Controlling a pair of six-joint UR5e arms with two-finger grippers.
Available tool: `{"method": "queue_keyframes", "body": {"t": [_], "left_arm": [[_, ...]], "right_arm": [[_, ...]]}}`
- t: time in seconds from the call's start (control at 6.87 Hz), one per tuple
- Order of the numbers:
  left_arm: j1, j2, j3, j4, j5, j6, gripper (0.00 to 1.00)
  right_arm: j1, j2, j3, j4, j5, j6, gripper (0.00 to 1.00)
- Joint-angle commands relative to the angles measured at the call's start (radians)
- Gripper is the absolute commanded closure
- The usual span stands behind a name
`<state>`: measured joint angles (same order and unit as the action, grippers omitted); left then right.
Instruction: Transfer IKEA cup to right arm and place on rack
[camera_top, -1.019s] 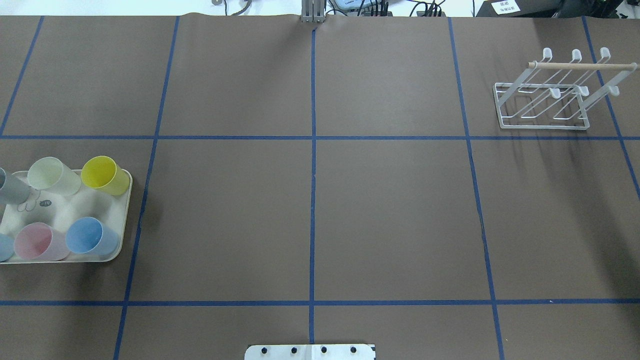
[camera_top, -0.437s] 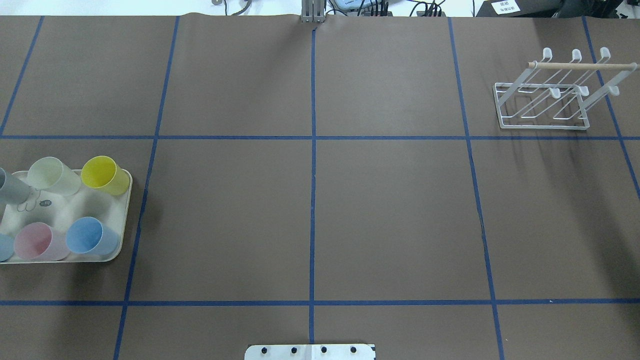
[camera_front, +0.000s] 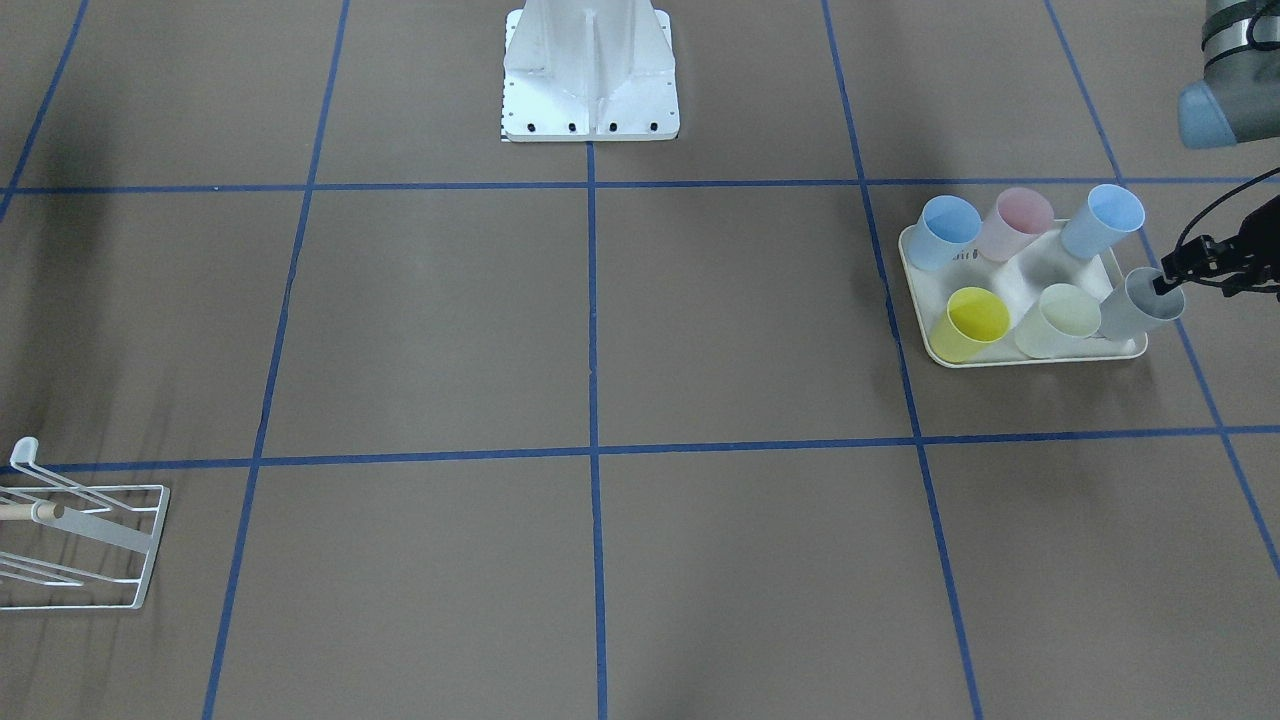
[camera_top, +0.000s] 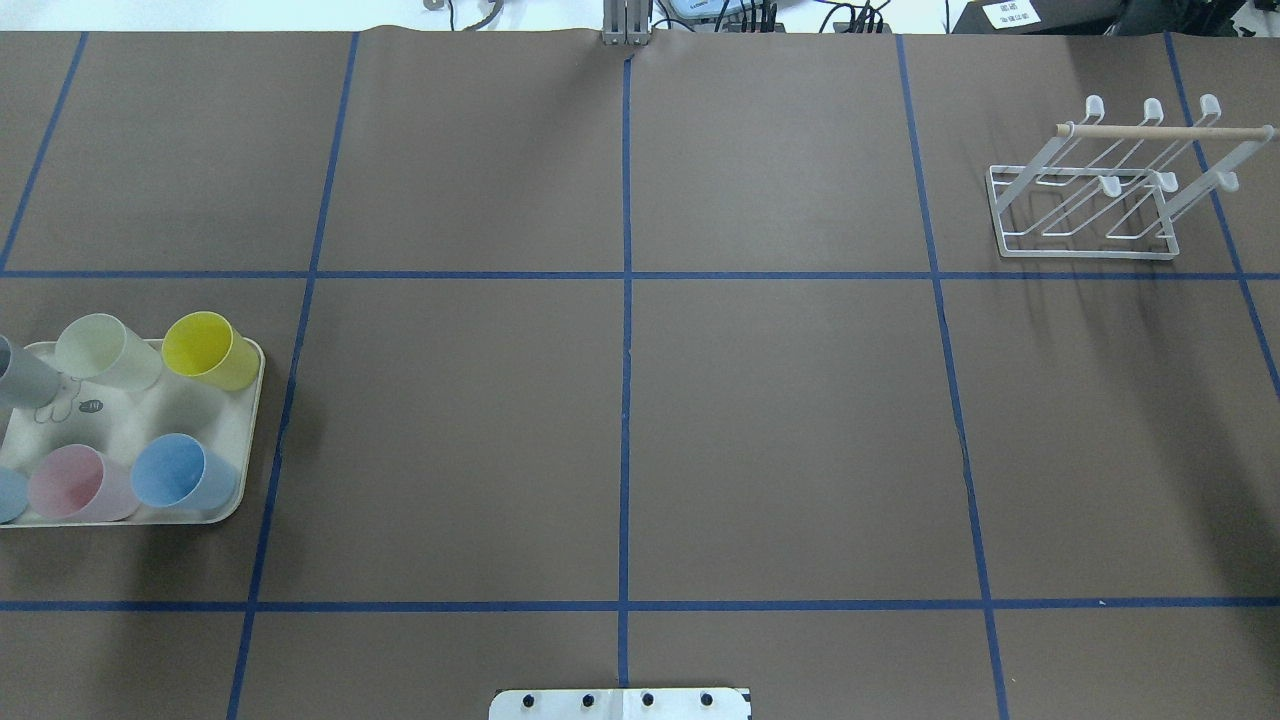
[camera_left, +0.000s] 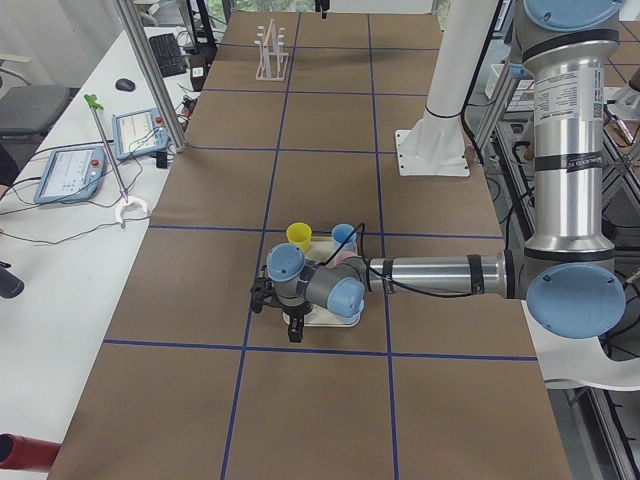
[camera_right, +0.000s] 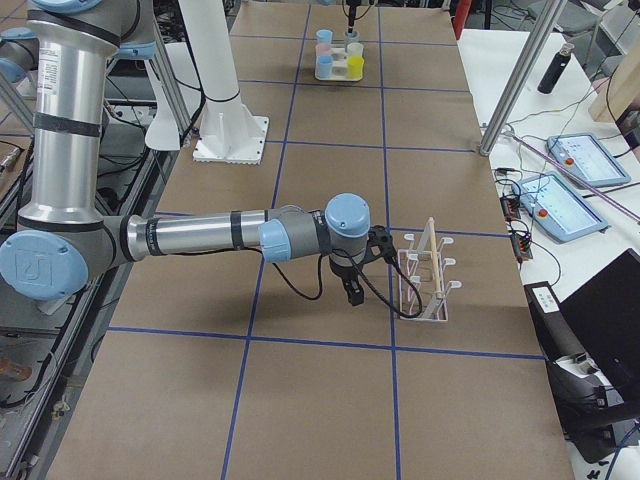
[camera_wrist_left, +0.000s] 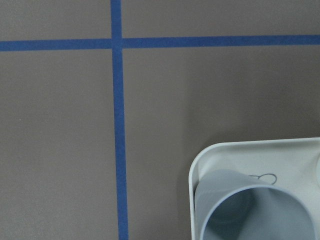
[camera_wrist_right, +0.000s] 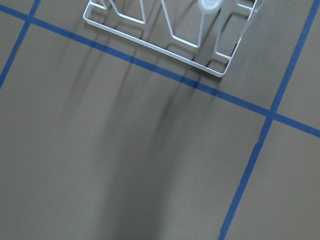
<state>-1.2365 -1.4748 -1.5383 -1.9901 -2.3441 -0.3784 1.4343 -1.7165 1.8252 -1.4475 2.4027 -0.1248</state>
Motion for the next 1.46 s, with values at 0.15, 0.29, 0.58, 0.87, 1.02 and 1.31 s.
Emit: {"method": "queue_keyframes", "body": {"t": [0.15,0.29,0.58,0.87,1.02,1.31], "left_arm": [[0.012,-0.018,0.023,-0.009,-0.006,-0.004,1.0],[0.012,-0.033,0.023,-0.009,-0.008,-0.004,1.0],[0.009,-0.024,0.008,-0.001,-0.094,0.004,1.0],[-0.146,-0.004,-0.032,0.001,-0.192,0.006,1.0],[-0.168,0.004,-0.057,0.004,-0.189,-0.005,1.0],[-0.167,-0.013,-0.1,0.004,-0.176,-0.212,1.0]], "right_arm": [[0.0,-0.002,0.0,-0.005,0.022,-0.001,0.0],[0.0,-0.002,0.0,-0.005,0.022,-0.001,0.0],[0.0,-0.002,0.0,-0.002,0.026,0.002,0.0],[0.0,0.0,0.002,0.004,0.027,0.043,0.0],[0.0,0.0,0.003,0.006,0.027,0.045,0.0],[0.0,0.0,0.015,0.007,0.027,0.047,0.0]]}}
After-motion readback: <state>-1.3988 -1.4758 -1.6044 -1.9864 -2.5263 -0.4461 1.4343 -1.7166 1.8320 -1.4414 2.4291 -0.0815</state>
